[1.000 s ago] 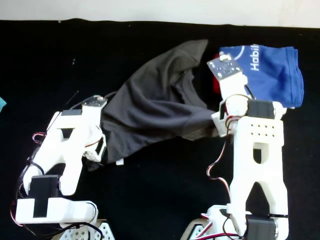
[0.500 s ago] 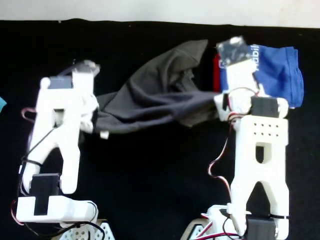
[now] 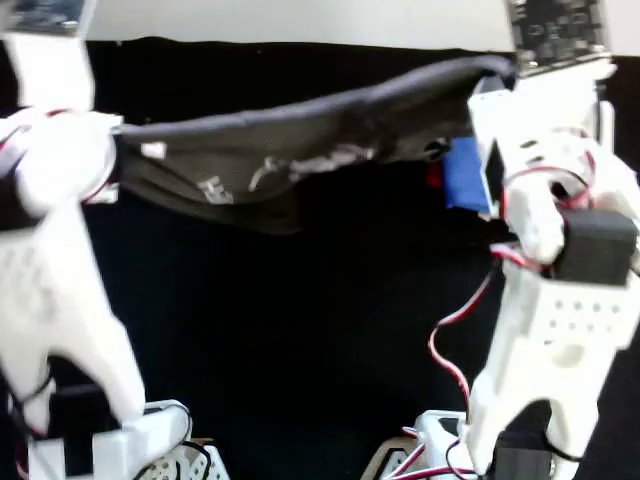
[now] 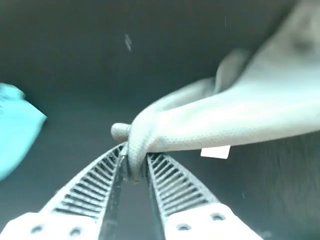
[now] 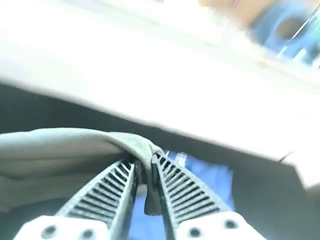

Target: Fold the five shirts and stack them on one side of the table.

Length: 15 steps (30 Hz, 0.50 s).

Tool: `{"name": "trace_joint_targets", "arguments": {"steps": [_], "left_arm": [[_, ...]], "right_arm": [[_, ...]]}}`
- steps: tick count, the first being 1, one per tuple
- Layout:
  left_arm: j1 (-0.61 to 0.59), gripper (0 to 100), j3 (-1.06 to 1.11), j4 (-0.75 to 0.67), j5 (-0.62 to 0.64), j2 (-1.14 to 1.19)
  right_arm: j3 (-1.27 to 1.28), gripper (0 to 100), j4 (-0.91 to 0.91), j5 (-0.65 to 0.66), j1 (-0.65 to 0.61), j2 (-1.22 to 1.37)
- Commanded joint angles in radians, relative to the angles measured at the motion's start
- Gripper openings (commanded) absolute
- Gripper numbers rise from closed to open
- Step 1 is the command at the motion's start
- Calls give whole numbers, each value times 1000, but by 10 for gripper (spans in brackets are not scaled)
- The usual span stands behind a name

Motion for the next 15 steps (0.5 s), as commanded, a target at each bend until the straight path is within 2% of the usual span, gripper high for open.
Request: {"name": "trace_joint_targets", "arguments": {"steps": [1,8,15], "left_arm": [[-41,8,-59,0,0,-137],[-45,8,-58,-34,0,-288],[-45,8,-39,-83,5,-280]], "right_arm": [[-179,6,2,-8,27,-36],[-378,6,84,-11,12,-36],[-479,6,153,-9,-76,-35]]}}
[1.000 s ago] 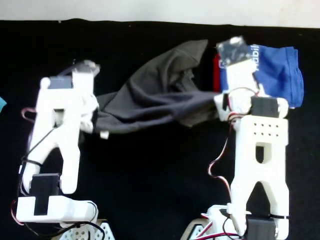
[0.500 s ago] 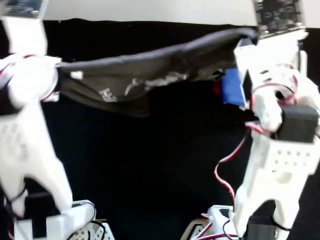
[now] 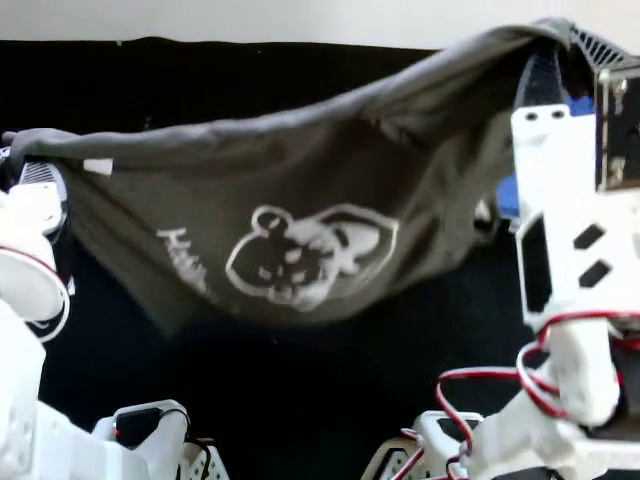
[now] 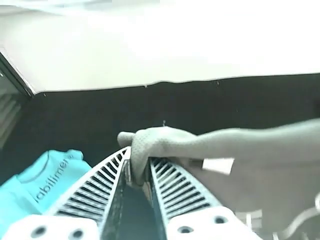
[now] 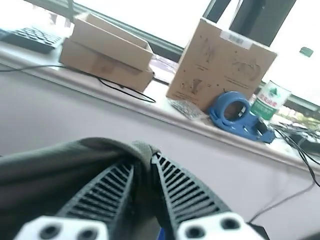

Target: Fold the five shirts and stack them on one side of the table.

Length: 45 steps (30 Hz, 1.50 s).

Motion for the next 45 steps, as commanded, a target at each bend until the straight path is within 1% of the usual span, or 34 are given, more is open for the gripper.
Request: {"name": "trace_joint_targets", "arguments": {"steps": [1,7,10,13,19,23,28,34,37,40,45], "left_arm": [[-13,8,15,-44,5,33],[-13,8,54,-95,5,119],[-13,8,54,-114,5,134],[-13,8,53,-107,6,105],[-13,8,54,-104,6,-13],[-13,8,56,-104,6,-102],[-13,8,56,-77,6,-153],[-13,8,68,-78,5,-148],[-13,8,142,-84,5,-107],[-13,8,208,-86,0,-12],[-13,8,260,-187,-3,249]], "right_arm": [[-68,6,-12,-9,-31,-7],[-74,6,-139,-8,-31,-1],[-74,6,-162,-8,-30,-1],[-82,6,-142,-8,-30,-12],[-85,6,-35,-11,-30,-15],[-105,6,35,-12,-36,-76],[-96,6,42,-12,-65,-142],[-73,6,33,-14,-68,-127],[-24,6,31,-14,-68,-74],[53,6,12,-15,-77,16],[222,6,-147,-15,-127,220]]}}
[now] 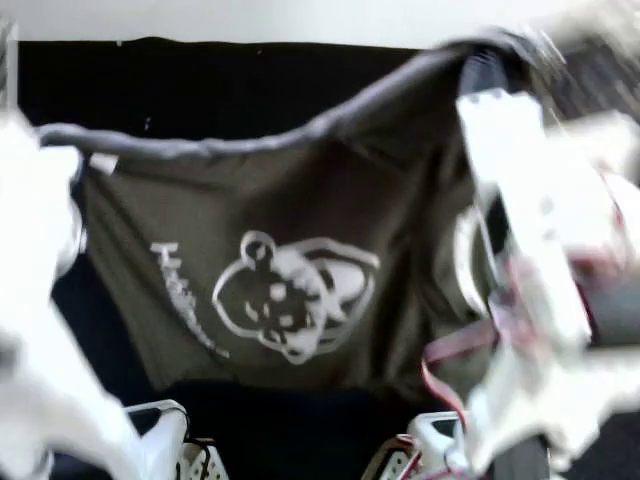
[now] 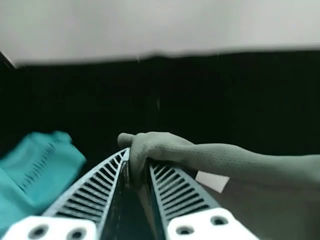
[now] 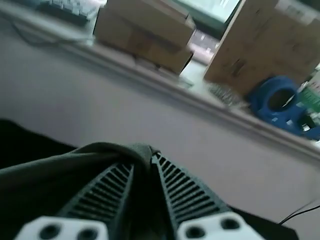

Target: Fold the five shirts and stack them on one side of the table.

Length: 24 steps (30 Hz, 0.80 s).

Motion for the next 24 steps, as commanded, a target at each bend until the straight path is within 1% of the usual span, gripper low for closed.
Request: {"name": "trace_joint_targets", "arguments": {"steps": [1,3,5,8,12,15,19,24], "left_arm": [[-12,8,10,-94,-21,200],[-13,8,7,-150,-58,328],[-31,8,-8,-209,-69,432],[-62,8,-133,-233,-71,579],[-85,8,-369,-187,-71,739],[-84,8,-476,-176,-68,854],[-67,8,-510,-147,-68,990],[-19,8,-510,-31,-68,1124]], "right_arm": [[99,6,-143,-11,-44,154],[130,6,-219,-11,-54,262],[124,6,-280,-9,-56,369],[50,6,-332,-9,-56,512],[-85,6,-328,-9,-56,648],[-128,6,-328,-9,-56,716],[-125,6,-272,-9,-62,786],[-130,6,-188,-9,-65,908]]}}
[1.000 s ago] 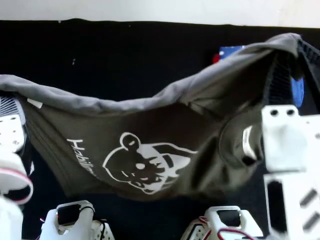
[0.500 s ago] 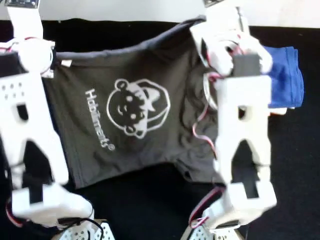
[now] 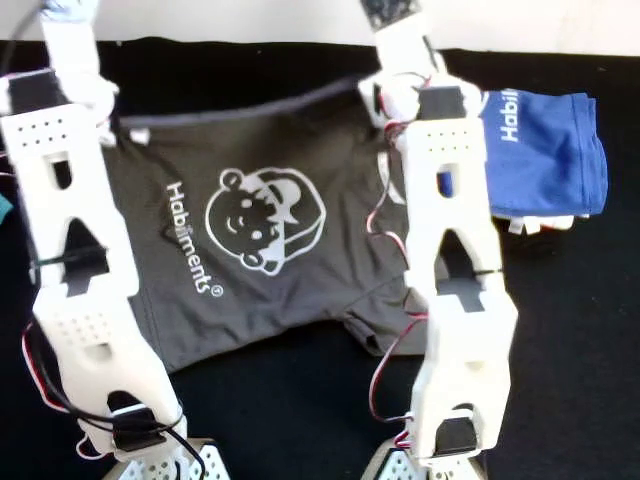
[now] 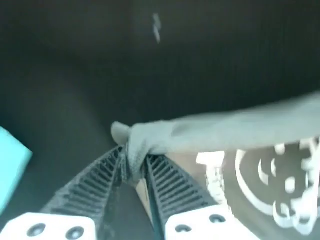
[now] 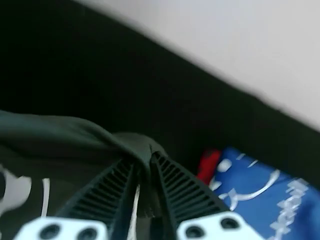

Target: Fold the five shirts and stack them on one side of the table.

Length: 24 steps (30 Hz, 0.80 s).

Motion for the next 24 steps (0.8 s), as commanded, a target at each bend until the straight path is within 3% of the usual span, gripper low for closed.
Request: {"name": "trace_joint_targets", "arguments": {"steps": [1,7,12,19,24], "left_arm": [[42,8,-38,71,-9,59],[56,8,-36,245,-11,119],[41,8,47,270,-6,59],[59,8,575,265,-48,-351],[19,8,878,199,-63,-538]], "right_arm": [[-58,6,61,-6,-15,42],[-61,6,312,-2,-1,33],[-61,6,493,0,16,-41],[-45,6,654,17,27,-130],[176,6,654,20,59,-292]]}}
